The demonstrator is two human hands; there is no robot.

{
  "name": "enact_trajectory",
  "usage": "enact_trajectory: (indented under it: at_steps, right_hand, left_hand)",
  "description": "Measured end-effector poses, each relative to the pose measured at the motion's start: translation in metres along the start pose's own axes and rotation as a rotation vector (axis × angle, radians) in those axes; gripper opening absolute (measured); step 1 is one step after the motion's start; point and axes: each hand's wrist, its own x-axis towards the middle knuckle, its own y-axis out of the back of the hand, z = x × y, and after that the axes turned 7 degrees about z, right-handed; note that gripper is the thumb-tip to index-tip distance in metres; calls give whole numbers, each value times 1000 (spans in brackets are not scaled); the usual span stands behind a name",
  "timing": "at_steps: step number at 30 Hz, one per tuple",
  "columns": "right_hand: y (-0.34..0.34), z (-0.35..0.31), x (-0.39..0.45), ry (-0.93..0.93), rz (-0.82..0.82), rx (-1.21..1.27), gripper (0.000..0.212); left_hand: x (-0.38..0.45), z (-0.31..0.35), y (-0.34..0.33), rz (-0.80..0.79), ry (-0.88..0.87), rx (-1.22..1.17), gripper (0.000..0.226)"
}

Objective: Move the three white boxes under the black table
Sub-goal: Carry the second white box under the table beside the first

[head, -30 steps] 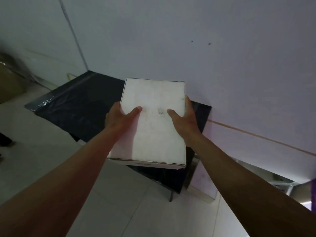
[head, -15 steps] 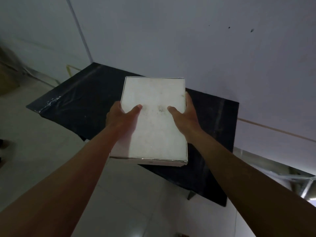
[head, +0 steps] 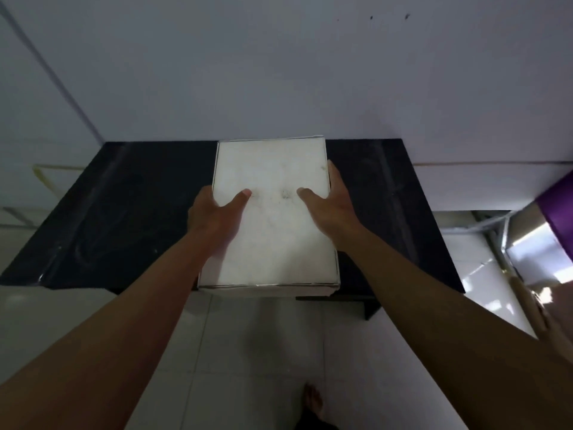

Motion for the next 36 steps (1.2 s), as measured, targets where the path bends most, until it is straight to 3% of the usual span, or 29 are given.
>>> enact_trajectory:
  at_steps: [11, 22, 36]
  right_hand:
    - [-84, -17, -25, -18, 32, -30, 81]
    - [-203, -31, -119, -40, 143, -8, 76]
    - [-302, 1, -230, -93, 73, -24, 74]
  left_hand:
    - [52, -48, 59, -59, -4, -28, 59]
    - [83, -121, 178, -173, -64, -12, 61]
    - [46, -243, 288, -166, 48, -4, 57]
